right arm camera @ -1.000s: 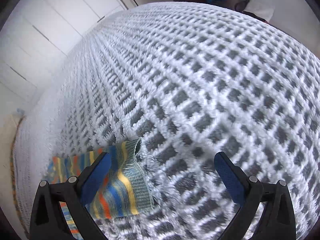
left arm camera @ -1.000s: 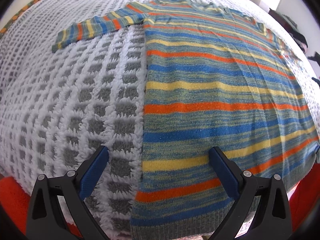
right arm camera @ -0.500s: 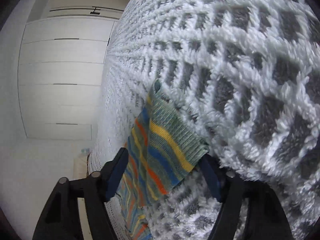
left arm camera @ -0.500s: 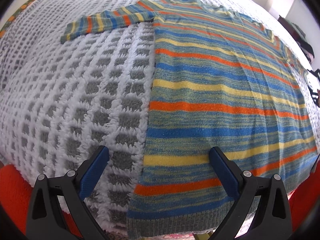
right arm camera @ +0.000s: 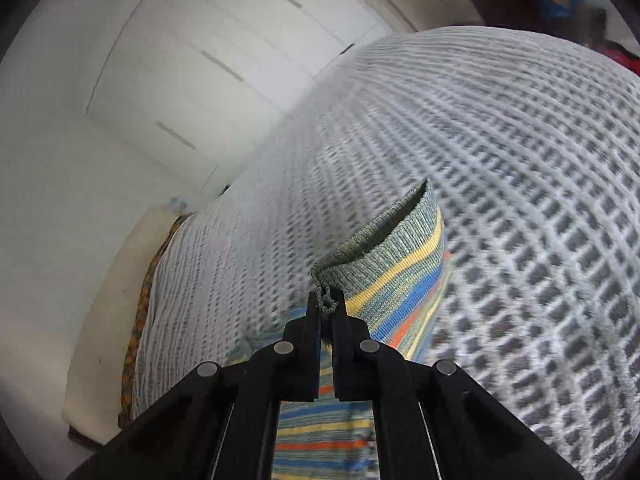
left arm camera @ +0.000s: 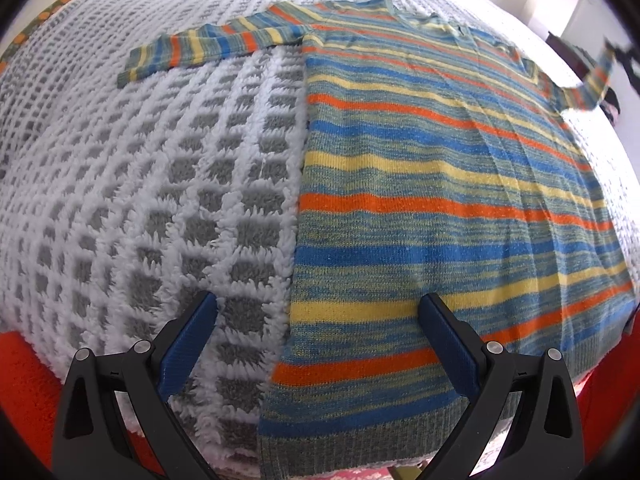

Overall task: Fold small clothes
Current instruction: 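Fold the held sleeve across the sweater body and open the right tool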

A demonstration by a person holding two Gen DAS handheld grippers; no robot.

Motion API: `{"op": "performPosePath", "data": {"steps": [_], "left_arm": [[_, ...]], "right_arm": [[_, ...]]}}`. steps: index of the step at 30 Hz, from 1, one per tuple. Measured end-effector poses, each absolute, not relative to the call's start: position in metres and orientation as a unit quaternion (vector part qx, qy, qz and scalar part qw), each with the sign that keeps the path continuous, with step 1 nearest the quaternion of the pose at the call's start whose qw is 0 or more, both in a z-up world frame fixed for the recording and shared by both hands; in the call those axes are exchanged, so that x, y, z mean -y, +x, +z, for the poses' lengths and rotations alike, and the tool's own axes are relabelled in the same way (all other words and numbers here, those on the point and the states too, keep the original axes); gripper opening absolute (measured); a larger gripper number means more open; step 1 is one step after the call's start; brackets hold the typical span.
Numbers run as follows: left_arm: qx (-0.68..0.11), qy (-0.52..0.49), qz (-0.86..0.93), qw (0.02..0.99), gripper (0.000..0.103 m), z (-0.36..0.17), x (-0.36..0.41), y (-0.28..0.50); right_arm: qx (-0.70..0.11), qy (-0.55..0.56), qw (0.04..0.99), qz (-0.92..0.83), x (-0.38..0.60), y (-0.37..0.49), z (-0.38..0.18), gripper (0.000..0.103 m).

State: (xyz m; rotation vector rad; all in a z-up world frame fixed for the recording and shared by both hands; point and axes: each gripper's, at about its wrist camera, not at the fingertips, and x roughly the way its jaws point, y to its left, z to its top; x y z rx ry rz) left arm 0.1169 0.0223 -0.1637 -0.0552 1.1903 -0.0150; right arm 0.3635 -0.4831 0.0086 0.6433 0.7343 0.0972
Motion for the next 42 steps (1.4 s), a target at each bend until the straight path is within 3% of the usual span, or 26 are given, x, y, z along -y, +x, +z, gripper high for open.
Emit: {"op": "performPosePath", "data": {"steps": [5,7,8,9,15,19,21,24,26,28,32,37,42], "left_arm": [[-0.557,-0.039,-0.014,0.829,0.100,-0.162,-0.033,0.113],[-0.557,-0.040,-0.015,0.829,0.100,-0.162,-0.037,0.110],[-0.557,-0.040,-0.014,0.830,0.100,-0.162,-0.038,0.108],[-0.555,-0.041,-0.015,0.831,0.100,-0.161,-0.040,0.106],[-0.553,-0.045,-0.022,0.832,0.100,-0.159,-0.043,0.101],[-0.554,-0.050,-0.017,0.831,0.100,-0.161,-0.041,0.105],[-0.555,-0.047,-0.013,0.830,0.100,-0.162,-0.040,0.107],[-0.555,-0.036,-0.010,0.831,0.100,-0.164,-0.036,0.110],[-0.555,-0.031,-0.010,0.831,0.100,-0.165,-0.034,0.110],[-0.556,-0.030,-0.011,0.831,0.100,-0.165,-0.034,0.108],[-0.559,-0.030,-0.013,0.828,0.100,-0.169,-0.034,0.107],[-0.561,-0.032,-0.011,0.827,0.101,-0.172,-0.032,0.113],[-0.560,-0.021,-0.012,0.828,0.102,-0.177,-0.030,0.113]], "right_arm": [[-0.415,0.187,0.872,0.180,0.316,0.390,0.000,0.008],[-0.466,0.153,0.846,0.207,0.262,0.405,-0.032,0.033],[-0.489,0.145,0.834,0.210,0.246,0.409,-0.047,0.054],[-0.501,0.143,0.827,0.213,0.236,0.411,-0.059,0.057],[-0.482,0.175,0.848,0.138,0.308,0.418,-0.059,0.057],[-0.517,0.052,0.850,0.083,0.310,0.399,-0.038,0.055],[-0.533,-0.009,0.841,0.090,0.302,0.394,-0.059,0.050],[-0.551,0.006,0.822,0.144,0.301,0.375,-0.101,0.043],[-0.588,-0.012,0.805,0.081,0.318,0.367,-0.140,0.042],[-0.610,0.033,0.791,0.032,0.353,0.360,-0.163,0.032],[-0.558,0.088,0.822,0.064,0.369,0.357,-0.117,0.032],[-0.531,0.061,0.841,0.087,0.353,0.400,-0.077,0.033],[-0.594,0.034,0.804,-0.020,0.371,0.442,-0.153,0.033]]}}
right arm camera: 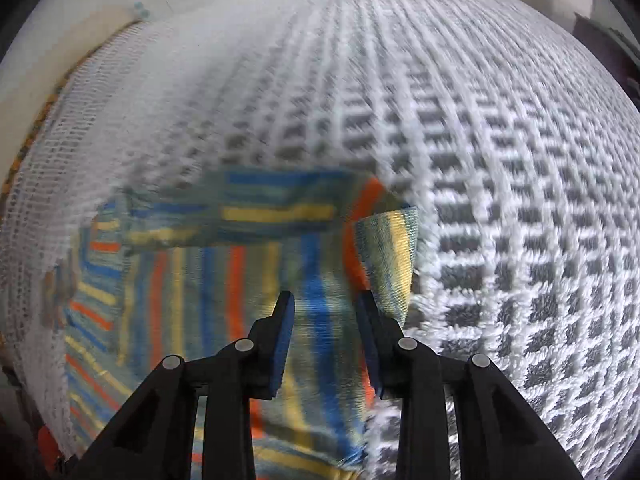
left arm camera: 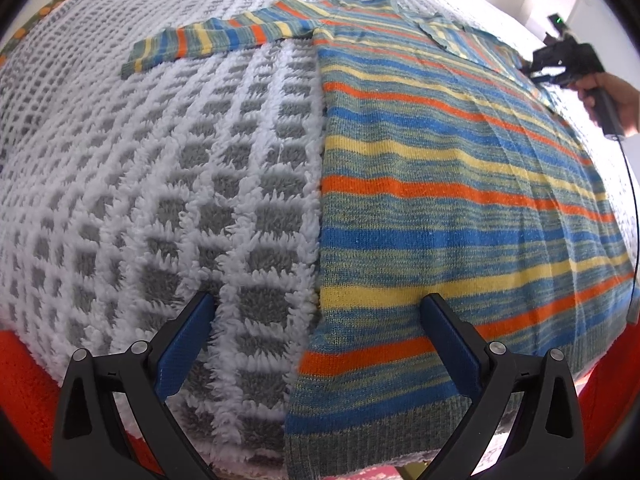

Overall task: Fold small clothes
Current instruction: 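Fold the held sleeve across the sweater body and open the right tool, then withdraw the right tool while the left tool moves over the folded sleeve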

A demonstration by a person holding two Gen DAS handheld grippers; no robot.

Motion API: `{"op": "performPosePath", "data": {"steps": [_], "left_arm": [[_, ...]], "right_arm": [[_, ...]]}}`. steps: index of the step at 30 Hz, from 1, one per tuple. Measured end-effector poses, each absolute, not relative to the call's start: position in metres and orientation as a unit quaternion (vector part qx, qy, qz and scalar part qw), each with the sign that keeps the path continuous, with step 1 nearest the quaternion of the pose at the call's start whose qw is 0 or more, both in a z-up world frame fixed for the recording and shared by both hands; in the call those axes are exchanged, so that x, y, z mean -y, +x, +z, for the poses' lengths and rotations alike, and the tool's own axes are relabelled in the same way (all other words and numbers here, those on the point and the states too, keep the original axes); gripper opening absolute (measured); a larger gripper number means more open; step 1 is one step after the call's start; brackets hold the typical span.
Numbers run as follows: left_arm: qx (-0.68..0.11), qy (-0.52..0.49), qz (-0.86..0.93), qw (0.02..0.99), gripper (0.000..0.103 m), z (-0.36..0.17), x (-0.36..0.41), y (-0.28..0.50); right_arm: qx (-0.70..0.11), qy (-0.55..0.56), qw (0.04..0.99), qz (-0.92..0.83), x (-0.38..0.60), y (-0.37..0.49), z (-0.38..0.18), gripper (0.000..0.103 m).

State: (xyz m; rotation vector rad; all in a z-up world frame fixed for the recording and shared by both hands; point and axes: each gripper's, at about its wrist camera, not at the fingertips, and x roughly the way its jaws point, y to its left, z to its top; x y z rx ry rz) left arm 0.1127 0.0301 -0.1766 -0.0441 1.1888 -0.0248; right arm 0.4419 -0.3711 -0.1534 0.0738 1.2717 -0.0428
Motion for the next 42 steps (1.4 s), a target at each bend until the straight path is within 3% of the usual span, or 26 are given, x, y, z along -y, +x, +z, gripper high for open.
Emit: {"op": "performPosePath", "data": {"steps": [4,6,8,14,20,25,32,42], "left_arm": [[-0.560,-0.018,-0.015,0.828,0.102,-0.180,-0.029,0.114],[-0.562,-0.021,-0.018,0.827,0.102,-0.182,-0.029,0.117],[-0.561,-0.027,-0.019,0.827,0.102,-0.182,-0.031,0.119],[-0.554,-0.027,-0.019,0.832,0.102,-0.178,-0.034,0.117],[-0.546,-0.023,-0.015,0.838,0.102,-0.169,-0.034,0.103],[-0.525,-0.045,-0.015,0.850,0.102,-0.156,-0.041,0.094],[-0.502,-0.063,-0.009,0.863,0.102,-0.147,-0.049,0.089],[-0.496,-0.087,0.017,0.864,0.102,-0.148,-0.070,0.091]], "right_arm": [[-0.557,0.092,0.825,-0.038,0.382,0.430,-0.150,0.033],[-0.536,0.096,0.839,-0.004,0.370,0.414,-0.125,0.041],[-0.528,0.070,0.846,0.036,0.352,0.389,-0.104,0.049],[-0.552,0.005,0.829,0.094,0.289,0.266,-0.108,0.057],[-0.587,-0.024,0.807,0.064,0.256,0.155,-0.147,0.057],[-0.520,-0.003,0.854,0.022,0.247,0.090,-0.123,0.058],[-0.445,-0.049,0.894,0.007,0.232,0.076,-0.101,0.062],[-0.443,-0.069,0.893,0.041,0.210,0.074,-0.112,0.063]]}}
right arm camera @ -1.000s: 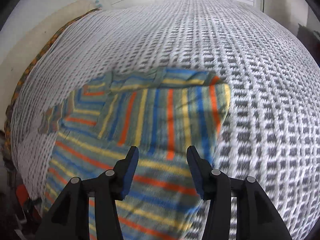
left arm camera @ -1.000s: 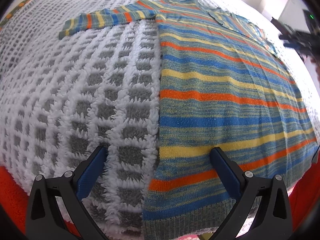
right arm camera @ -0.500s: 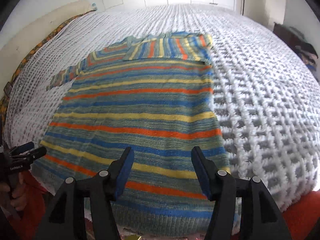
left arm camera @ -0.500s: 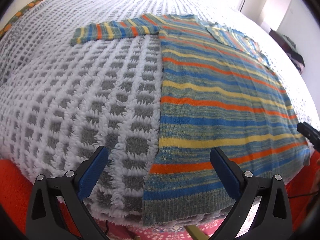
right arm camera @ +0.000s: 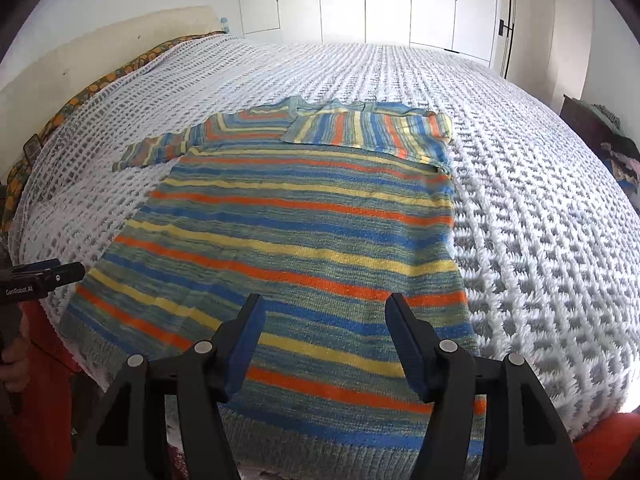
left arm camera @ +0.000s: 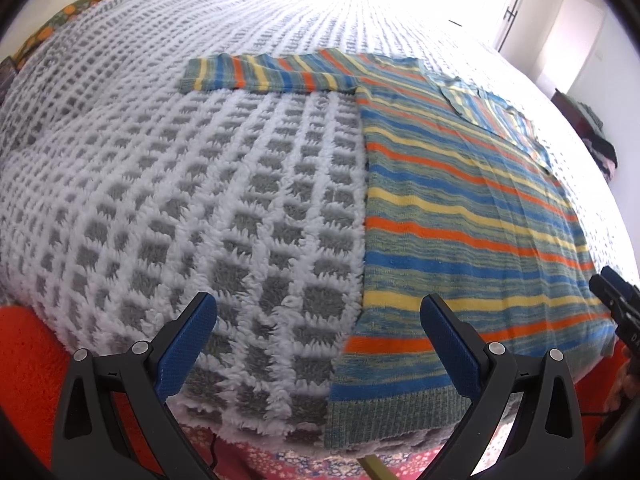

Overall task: Fold small clothes
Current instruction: 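Withdraw the right tool while the left tool moves over the folded sleeve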

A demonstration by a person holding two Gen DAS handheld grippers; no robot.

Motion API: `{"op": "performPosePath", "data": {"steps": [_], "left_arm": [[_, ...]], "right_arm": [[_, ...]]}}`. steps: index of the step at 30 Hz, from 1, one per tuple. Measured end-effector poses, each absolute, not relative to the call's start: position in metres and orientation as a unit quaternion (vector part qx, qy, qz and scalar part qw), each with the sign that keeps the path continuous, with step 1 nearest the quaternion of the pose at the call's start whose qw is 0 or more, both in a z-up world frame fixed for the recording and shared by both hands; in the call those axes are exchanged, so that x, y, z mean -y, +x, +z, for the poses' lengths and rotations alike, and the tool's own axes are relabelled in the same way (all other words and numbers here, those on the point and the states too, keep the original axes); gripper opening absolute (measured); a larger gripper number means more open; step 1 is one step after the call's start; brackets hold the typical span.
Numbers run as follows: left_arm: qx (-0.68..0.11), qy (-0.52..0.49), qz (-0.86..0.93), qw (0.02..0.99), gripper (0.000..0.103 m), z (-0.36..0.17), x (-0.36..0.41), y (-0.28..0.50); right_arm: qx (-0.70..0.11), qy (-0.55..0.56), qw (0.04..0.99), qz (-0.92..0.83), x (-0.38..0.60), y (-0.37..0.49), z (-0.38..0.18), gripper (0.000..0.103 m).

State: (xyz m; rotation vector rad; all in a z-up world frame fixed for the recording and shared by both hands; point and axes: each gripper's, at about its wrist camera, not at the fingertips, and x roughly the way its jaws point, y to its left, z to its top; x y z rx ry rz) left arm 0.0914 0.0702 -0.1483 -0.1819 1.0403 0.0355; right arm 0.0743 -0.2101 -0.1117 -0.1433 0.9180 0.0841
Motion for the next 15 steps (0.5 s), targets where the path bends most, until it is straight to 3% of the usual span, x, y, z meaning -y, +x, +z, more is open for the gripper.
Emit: {"op": "performPosePath", "data": {"steps": [6,15], "left_arm": [[-0.494,-0.089,0.018,0.865,0.102,-0.145,-0.075,0.094],[-0.475,-0.272,0.047,0.835,0.101,-0.129,-0.168,0.143]], "right_arm": [[-0.443,-0.070,0.893,0.044,0.209,0.072,-0.113,0.063],[-0.447,-0.061,0.891,0.055,0.208,0.072,-0.117,0.065]]}}
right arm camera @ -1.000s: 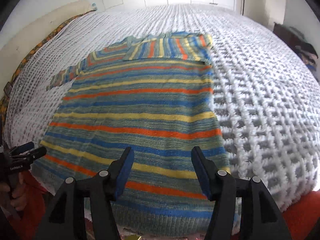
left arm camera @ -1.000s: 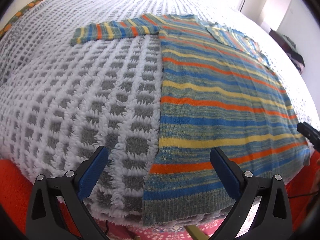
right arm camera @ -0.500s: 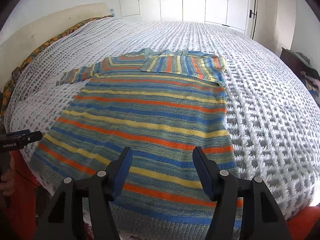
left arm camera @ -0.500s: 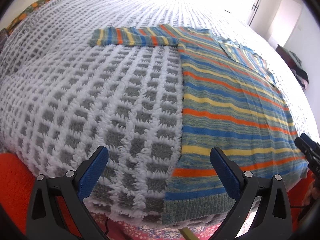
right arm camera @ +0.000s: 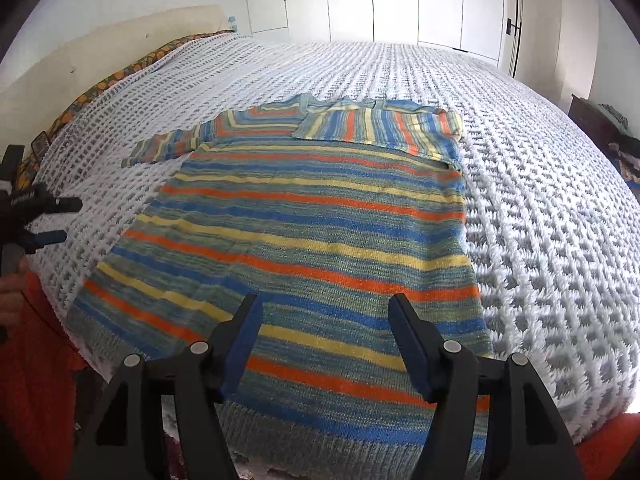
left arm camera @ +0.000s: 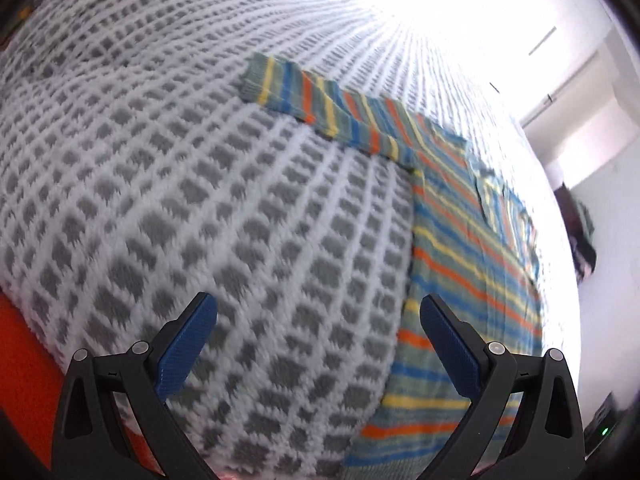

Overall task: Fold small clothes
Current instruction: 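Withdraw the right tool while the left tool moves over the folded sleeve, then grasp the other sleeve cuff with the left tool, then fold the held sleeve across the sweater body and open the left tool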

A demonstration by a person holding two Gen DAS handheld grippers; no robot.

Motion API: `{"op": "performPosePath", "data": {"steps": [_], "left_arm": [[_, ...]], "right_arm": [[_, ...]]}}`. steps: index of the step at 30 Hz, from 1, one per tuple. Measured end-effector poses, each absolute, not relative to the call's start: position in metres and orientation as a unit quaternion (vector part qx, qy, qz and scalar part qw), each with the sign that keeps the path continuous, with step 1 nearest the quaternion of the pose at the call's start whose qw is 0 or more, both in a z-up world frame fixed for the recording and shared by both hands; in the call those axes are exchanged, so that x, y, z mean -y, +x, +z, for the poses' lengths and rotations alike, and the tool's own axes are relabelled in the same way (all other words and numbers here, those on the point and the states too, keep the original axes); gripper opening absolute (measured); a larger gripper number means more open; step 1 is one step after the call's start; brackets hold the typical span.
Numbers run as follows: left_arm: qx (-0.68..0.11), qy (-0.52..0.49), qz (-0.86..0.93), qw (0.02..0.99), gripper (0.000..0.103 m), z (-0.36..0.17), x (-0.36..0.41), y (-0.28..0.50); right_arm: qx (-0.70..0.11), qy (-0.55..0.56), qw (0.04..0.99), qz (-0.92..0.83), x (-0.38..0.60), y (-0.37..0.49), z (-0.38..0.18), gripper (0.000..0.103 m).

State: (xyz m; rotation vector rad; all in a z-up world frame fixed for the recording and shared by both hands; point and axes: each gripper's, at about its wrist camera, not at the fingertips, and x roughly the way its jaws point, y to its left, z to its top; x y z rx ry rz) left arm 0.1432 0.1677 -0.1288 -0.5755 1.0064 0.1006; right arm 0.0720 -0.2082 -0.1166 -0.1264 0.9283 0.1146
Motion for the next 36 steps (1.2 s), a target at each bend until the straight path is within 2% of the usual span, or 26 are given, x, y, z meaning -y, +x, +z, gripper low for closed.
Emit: {"op": "performPosePath", "data": {"steps": [6,8,10,15,21,23,25,26,27,31,36], "left_arm": [[-0.429,-0.357,0.076,0.826,0.100,-0.123,-0.231,0.213],[-0.429,-0.385,0.095,0.811,0.094,-0.137,-0.249,0.235],[-0.439,-0.419,0.102,0.788,0.081,-0.157,-0.263,0.257],[-0.448,-0.500,0.095,0.735,0.081,-0.202,-0.283,0.290],[-0.414,-0.546,0.127,0.717,0.080,-0.216,-0.295,0.296],[-0.415,-0.536,0.133,0.723,0.063,-0.212,-0.298,0.304],[-0.423,-0.521,0.127,0.730,0.020,-0.209,-0.299,0.312],[-0.432,-0.512,0.125,0.732,0.011,-0.209,-0.298,0.315],[-0.441,-0.502,0.125,0.733,0.006,-0.209,-0.300,0.317],[-0.447,-0.454,0.138,0.758,0.005,-0.185,-0.294,0.321],[-0.439,-0.345,0.099,0.824,0.005,-0.108,-0.234,0.351]], "right_arm": [[-0.460,-0.043,0.885,0.062,0.212,0.080,-0.125,0.066],[-0.468,-0.036,0.881,0.064,0.213,0.083,-0.129,0.066],[-0.474,-0.031,0.878,0.063,0.214,0.086,-0.132,0.066],[-0.485,-0.017,0.872,0.064,0.217,0.090,-0.138,0.066],[-0.494,-0.010,0.867,0.069,0.217,0.092,-0.143,0.068],[-0.495,-0.009,0.866,0.070,0.217,0.093,-0.144,0.069],[-0.495,-0.009,0.866,0.070,0.216,0.093,-0.145,0.069],[-0.494,-0.008,0.866,0.071,0.216,0.093,-0.145,0.069],[-0.494,-0.007,0.866,0.072,0.215,0.093,-0.145,0.069],[-0.490,-0.002,0.868,0.077,0.214,0.094,-0.143,0.069],[-0.487,0.011,0.869,0.085,0.217,0.094,-0.140,0.069]]}}
